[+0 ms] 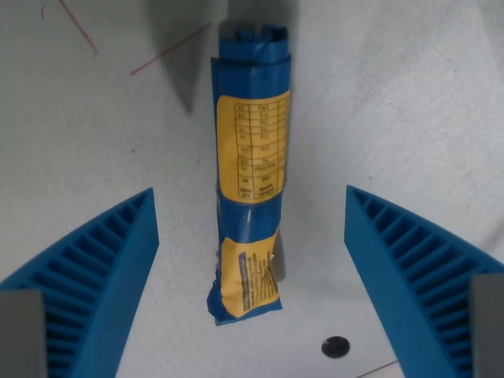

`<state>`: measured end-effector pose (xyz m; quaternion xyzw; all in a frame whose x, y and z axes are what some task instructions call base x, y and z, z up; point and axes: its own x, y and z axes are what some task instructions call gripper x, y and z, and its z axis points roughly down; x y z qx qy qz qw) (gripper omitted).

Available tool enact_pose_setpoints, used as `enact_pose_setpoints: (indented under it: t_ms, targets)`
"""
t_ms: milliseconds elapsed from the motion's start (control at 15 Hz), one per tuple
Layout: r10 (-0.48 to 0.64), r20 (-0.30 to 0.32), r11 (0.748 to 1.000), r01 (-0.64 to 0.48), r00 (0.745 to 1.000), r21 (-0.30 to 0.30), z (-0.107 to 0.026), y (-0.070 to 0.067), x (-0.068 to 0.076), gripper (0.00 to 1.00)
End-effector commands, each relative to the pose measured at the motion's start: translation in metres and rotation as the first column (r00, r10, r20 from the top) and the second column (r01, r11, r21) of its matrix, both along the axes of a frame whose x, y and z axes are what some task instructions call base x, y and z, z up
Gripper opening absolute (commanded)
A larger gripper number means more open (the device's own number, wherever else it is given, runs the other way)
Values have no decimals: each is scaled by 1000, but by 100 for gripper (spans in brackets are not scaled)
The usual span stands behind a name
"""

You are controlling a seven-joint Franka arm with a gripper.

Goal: Move above the blue bag

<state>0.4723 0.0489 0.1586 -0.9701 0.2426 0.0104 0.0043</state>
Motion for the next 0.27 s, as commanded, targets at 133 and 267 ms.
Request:
enact_pose_setpoints:
  t_ms: [133,267]
  targets:
    - [-38,92,999,41,995,-35,-4,4,-5,100]
    - [-36,92,999,39,995,-35,-4,5,-5,100]
